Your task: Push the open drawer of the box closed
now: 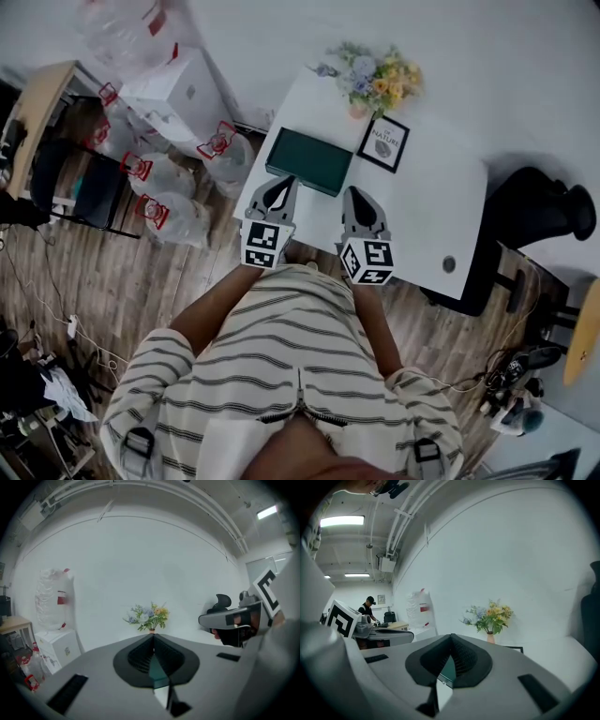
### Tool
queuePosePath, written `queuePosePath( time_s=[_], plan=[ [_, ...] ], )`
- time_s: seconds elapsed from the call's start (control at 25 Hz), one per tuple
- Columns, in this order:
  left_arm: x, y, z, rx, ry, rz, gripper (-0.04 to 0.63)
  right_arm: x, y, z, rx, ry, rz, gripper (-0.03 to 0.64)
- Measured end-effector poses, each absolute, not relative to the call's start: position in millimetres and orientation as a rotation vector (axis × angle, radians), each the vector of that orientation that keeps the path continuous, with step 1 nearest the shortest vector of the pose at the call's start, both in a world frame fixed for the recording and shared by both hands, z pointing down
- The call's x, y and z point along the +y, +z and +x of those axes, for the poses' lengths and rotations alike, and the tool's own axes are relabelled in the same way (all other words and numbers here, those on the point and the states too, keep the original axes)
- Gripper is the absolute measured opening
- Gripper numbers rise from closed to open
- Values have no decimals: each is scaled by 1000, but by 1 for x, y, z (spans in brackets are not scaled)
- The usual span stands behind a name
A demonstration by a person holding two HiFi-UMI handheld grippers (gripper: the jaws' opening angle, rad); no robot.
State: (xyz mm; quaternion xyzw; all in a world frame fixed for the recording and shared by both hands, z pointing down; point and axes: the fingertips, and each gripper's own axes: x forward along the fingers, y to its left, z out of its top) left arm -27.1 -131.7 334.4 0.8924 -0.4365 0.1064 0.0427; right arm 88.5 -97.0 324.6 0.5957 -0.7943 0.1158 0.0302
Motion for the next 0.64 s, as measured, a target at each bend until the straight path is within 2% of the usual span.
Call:
queuePosePath(
  time_s=[0.64],
  plan=[
    [-134, 330, -22, -1360, 285, 2716, 2, -100, 323, 99, -2453, 335, 1841, 9]
  ],
)
